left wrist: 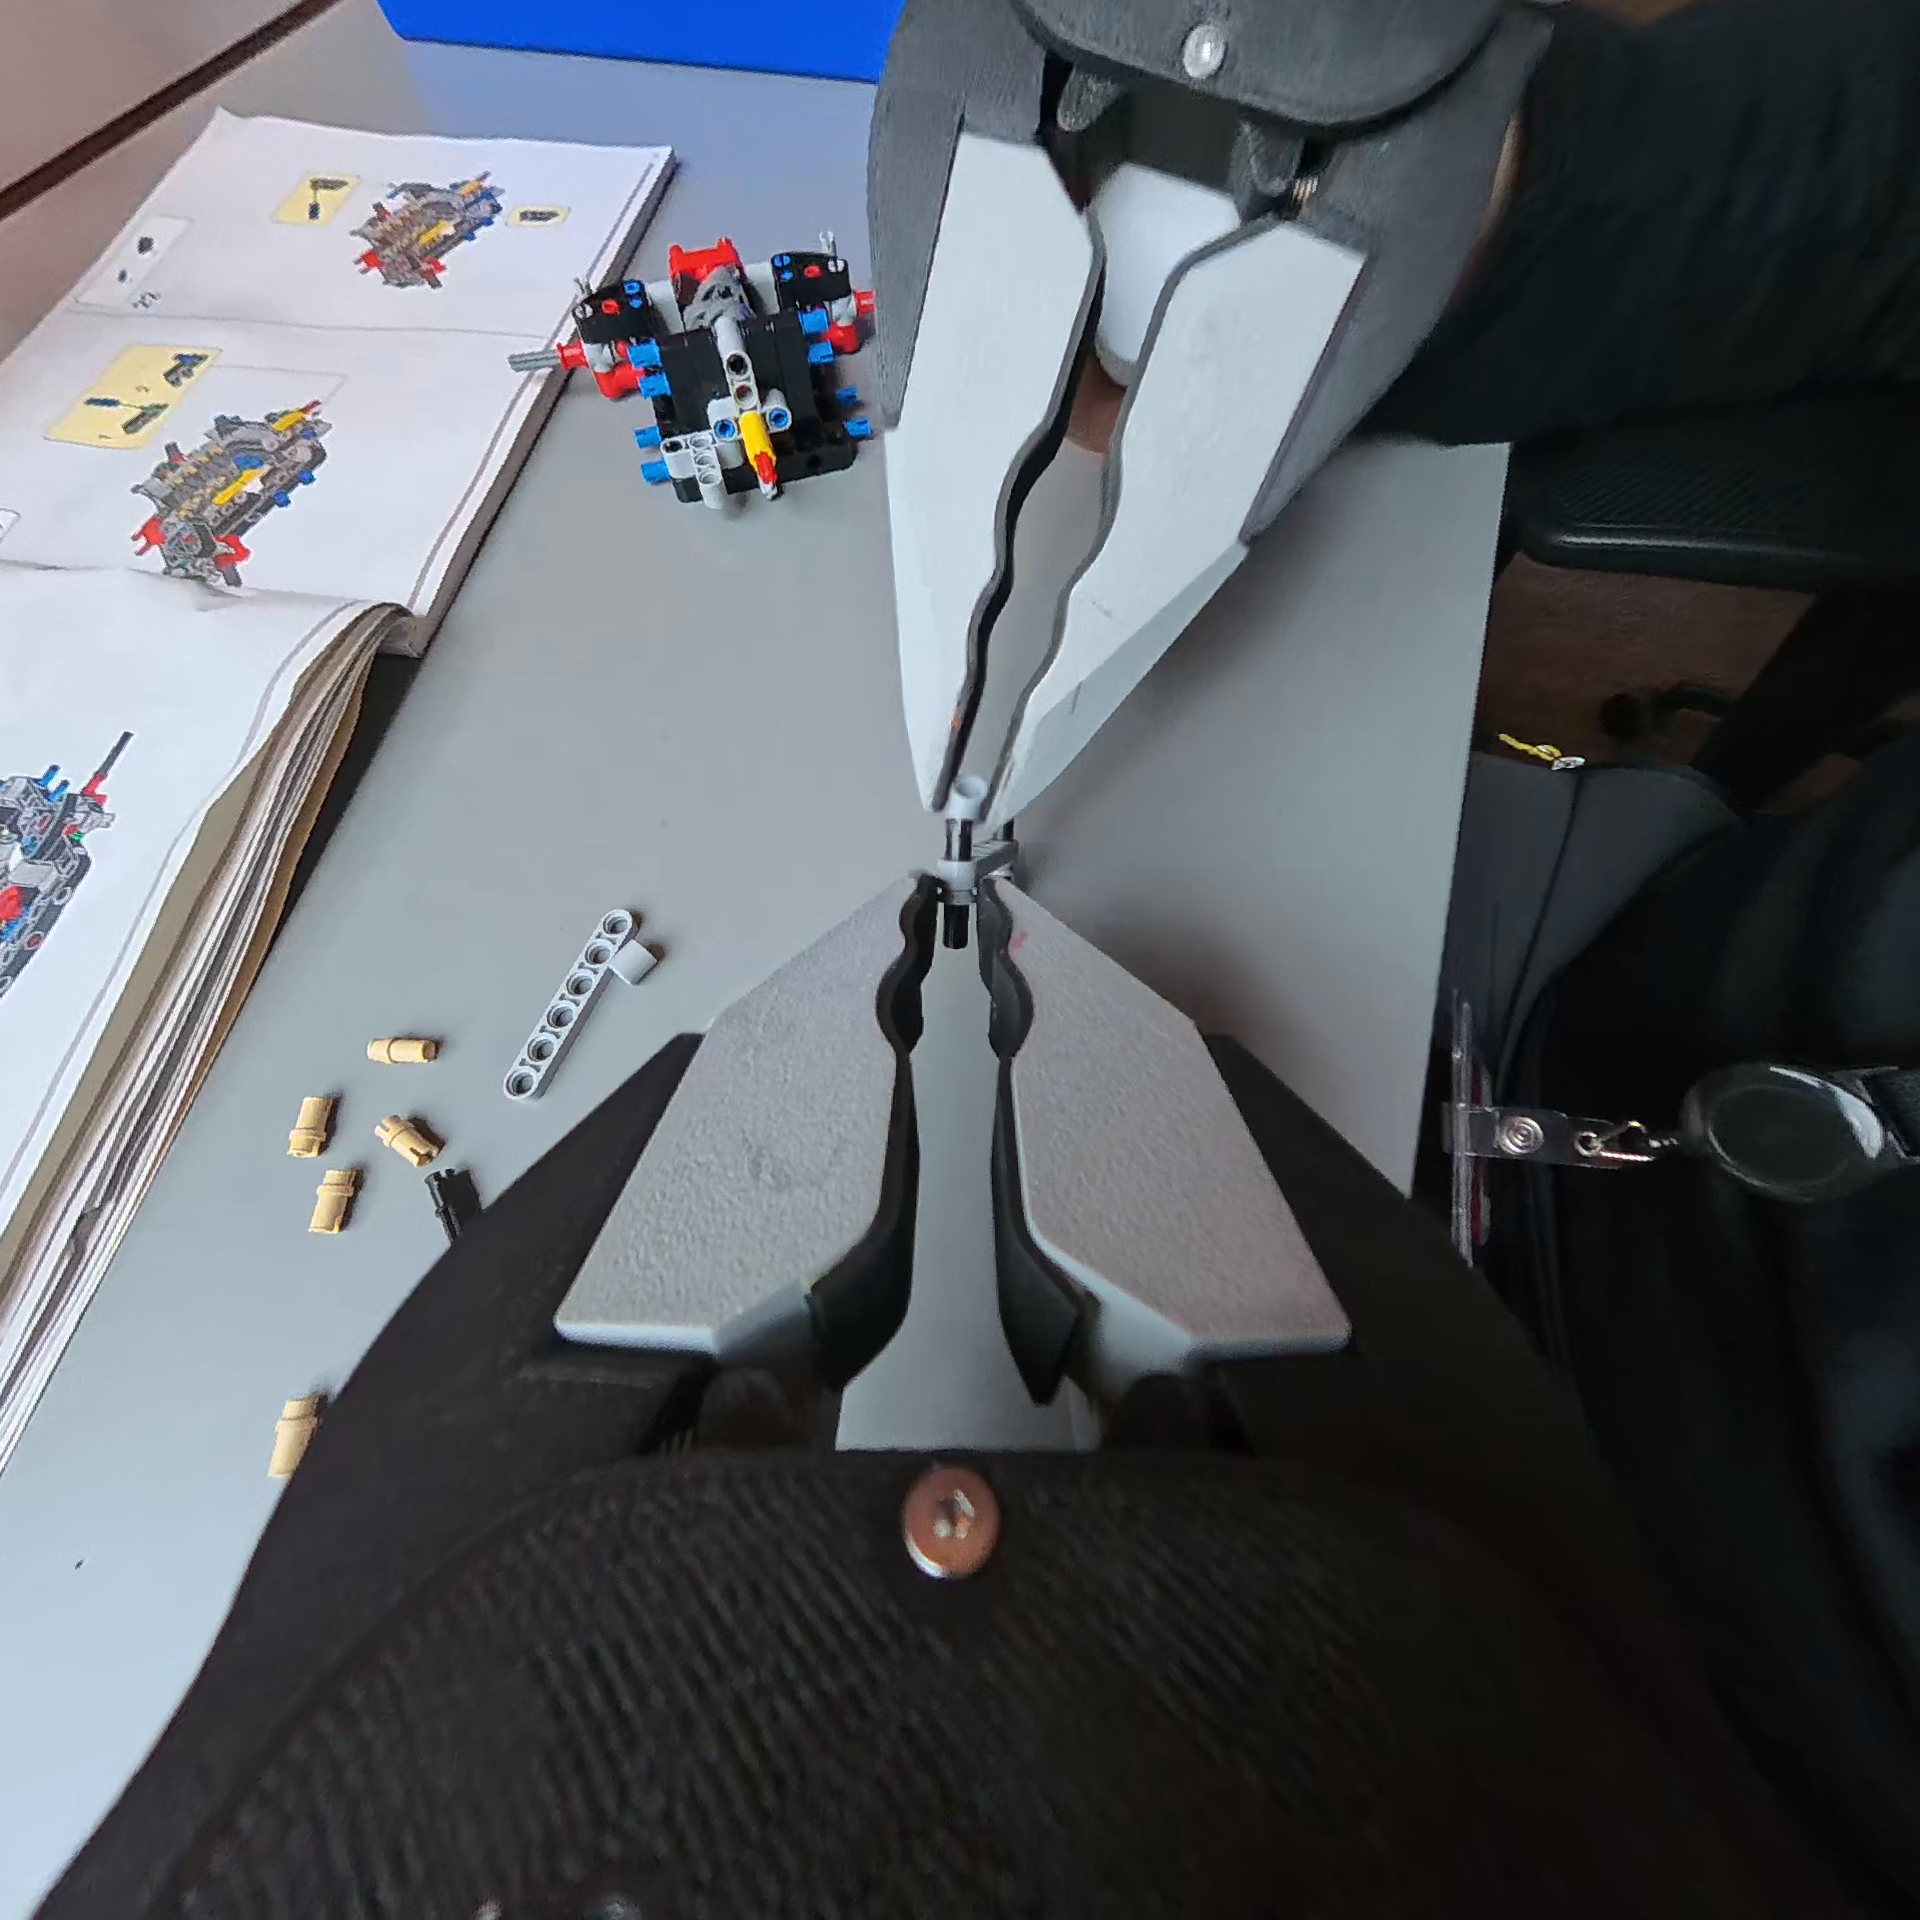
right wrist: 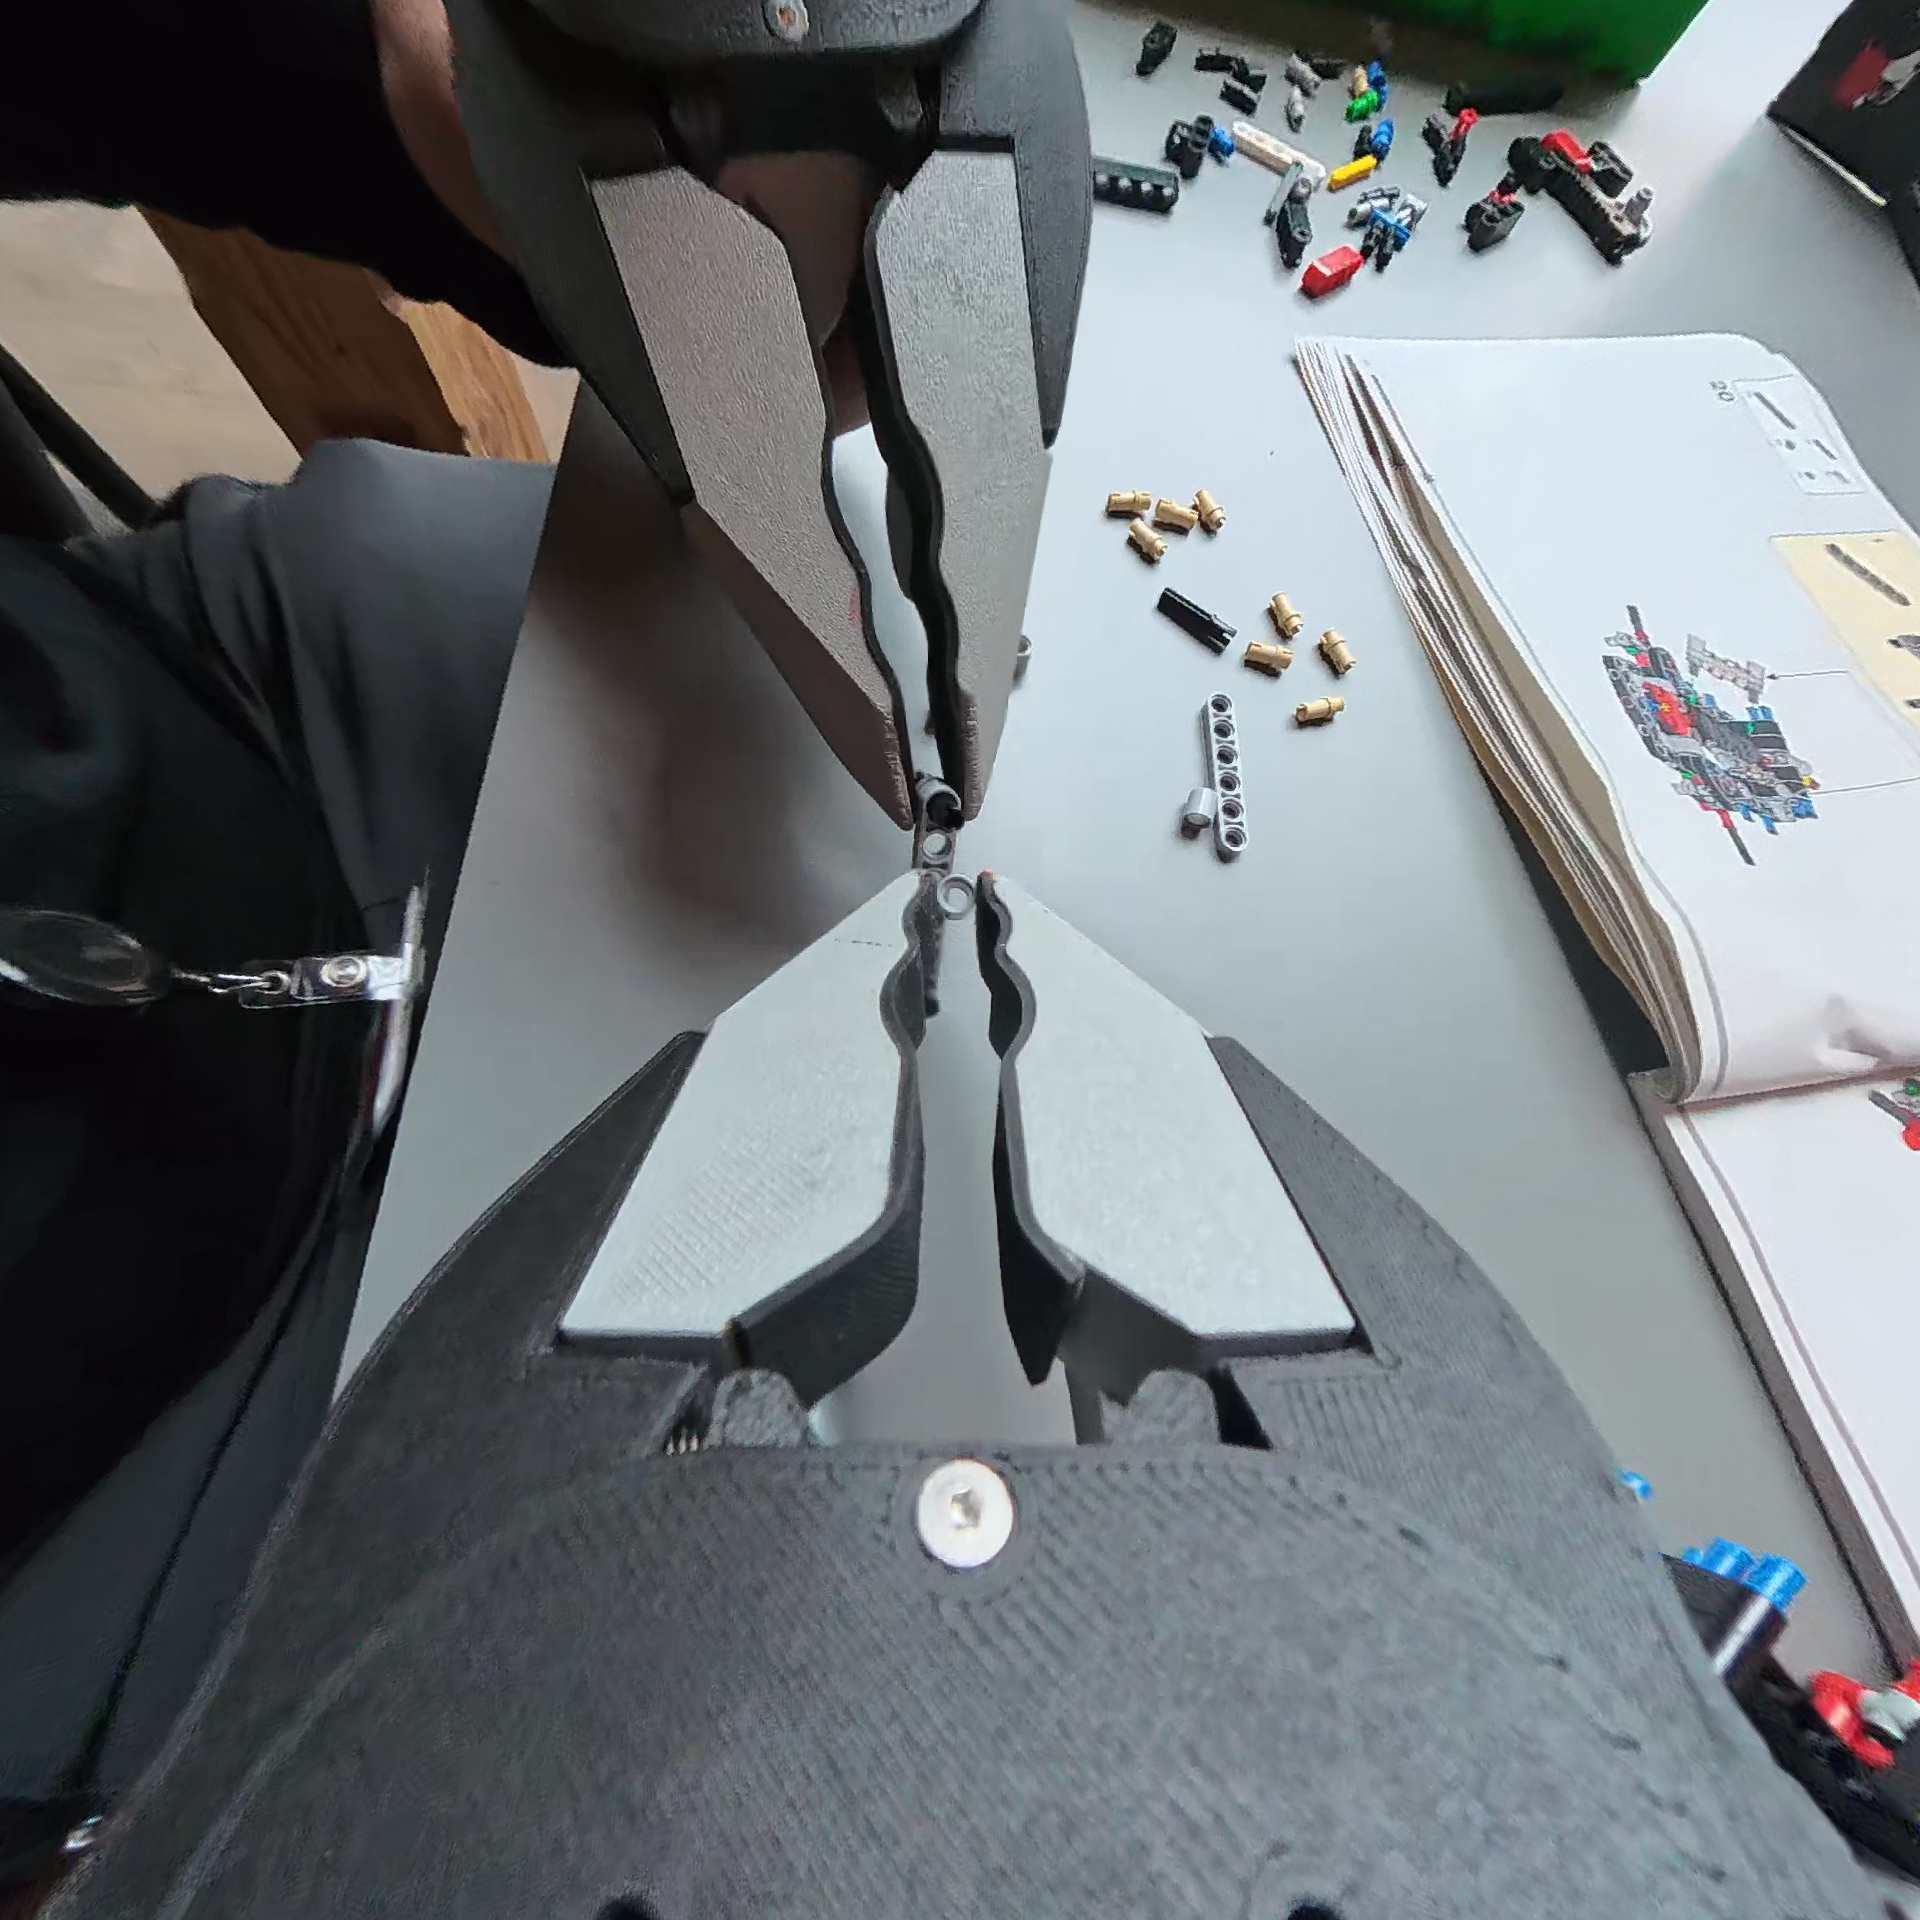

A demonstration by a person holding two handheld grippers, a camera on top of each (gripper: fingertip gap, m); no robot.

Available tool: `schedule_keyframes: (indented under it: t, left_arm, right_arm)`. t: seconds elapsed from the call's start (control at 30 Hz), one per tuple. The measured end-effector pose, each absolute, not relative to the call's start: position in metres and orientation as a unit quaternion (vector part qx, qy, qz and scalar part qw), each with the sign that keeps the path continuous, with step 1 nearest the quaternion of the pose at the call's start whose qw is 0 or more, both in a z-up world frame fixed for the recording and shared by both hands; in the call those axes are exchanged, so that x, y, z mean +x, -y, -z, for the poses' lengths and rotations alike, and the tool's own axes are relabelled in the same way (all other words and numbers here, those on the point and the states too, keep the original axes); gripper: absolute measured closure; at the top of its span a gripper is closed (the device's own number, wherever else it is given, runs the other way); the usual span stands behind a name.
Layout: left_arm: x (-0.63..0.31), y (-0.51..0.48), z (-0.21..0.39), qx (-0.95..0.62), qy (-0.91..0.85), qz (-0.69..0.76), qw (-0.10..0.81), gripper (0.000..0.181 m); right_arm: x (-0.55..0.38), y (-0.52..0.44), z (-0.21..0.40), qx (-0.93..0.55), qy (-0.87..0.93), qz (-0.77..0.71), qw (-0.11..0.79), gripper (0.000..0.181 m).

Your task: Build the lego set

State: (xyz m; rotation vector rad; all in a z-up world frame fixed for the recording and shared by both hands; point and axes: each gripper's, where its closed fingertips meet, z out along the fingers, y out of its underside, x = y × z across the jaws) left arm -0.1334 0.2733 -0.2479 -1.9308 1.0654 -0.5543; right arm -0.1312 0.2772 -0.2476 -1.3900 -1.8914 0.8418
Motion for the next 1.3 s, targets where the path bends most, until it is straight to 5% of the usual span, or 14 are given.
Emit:
schedule_keyframes:
  t: [0.7,1.3]
  left_arm:
    - [-0.126,-0.269,0.244,-0.756,-0.418,0.266,0.427,0.177]
    - [-0.127,-0.269,0.239,-0.760,-0.390,0.315,0.414,0.177]
  right_arm:
    - [-0.130,-0.275,0.207,-0.489,0.612,-0.537,0.313,0.177]
    - [-0.136,-0.268,0.225,-0.497,0.654,-0.492,0.288,0.178]
